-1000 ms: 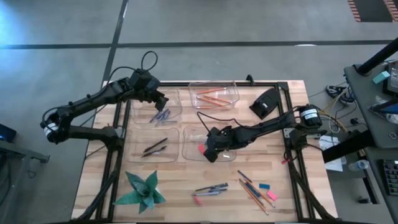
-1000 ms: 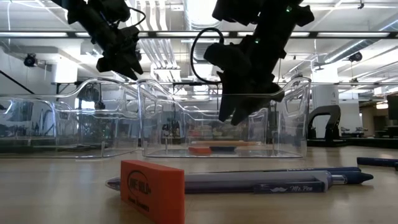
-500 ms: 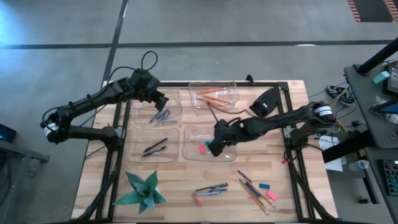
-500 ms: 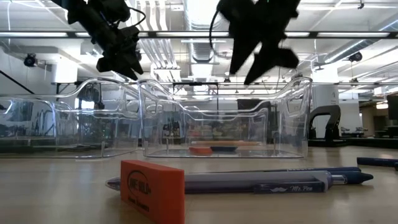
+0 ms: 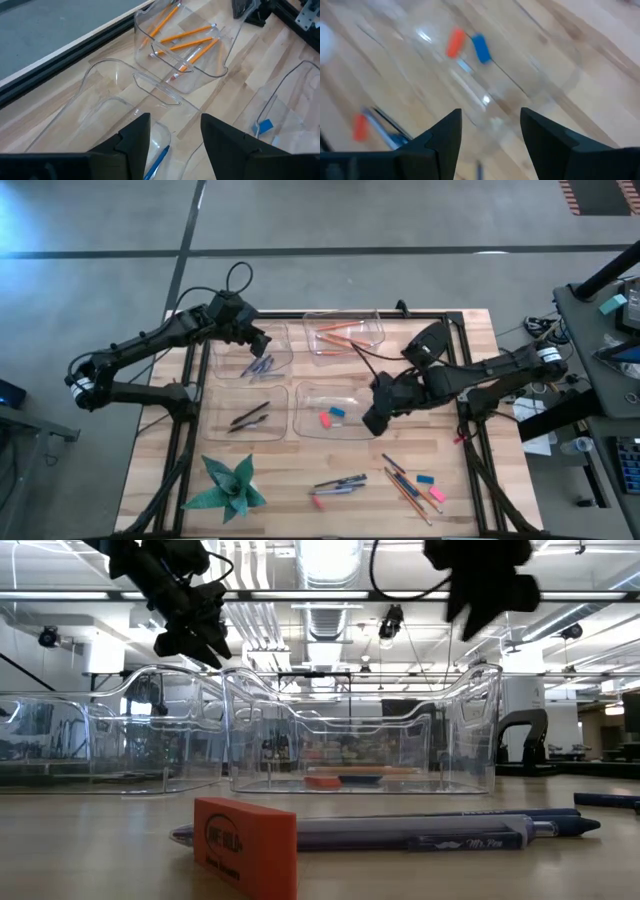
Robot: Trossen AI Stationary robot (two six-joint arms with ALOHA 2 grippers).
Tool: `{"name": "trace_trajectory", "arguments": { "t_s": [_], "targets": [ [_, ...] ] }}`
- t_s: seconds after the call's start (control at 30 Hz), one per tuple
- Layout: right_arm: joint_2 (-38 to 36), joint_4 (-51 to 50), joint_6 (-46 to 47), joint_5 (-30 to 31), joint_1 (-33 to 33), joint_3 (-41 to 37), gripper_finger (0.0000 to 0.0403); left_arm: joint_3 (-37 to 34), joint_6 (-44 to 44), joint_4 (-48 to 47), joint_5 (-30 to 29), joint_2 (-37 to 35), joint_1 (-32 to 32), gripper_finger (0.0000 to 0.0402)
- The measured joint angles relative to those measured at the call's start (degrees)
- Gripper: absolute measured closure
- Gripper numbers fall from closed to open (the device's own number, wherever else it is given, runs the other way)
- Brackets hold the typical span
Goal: Sort crayons/erasers/pens/pencils in bins
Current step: Put the blue eraser into the bottom right transparent bin
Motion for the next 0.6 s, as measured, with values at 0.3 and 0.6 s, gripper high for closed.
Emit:
{"name": "trace_trajectory", "arguments": {
  "t_s": [0.3,0.6],
  "targets": [
    [1.69,-4.49,8.65,-8.7,7.63,-4.12,0.0211,0.0,-3.19,0.32,0.0,0.0,0.0,0.024],
    [2.11,-1.29,18.52,-14.87,17.33,-11.82,0.0211,0.72,-9.3,2.59,0.17,-0.2,-0.22,0.024]
  ]
}}
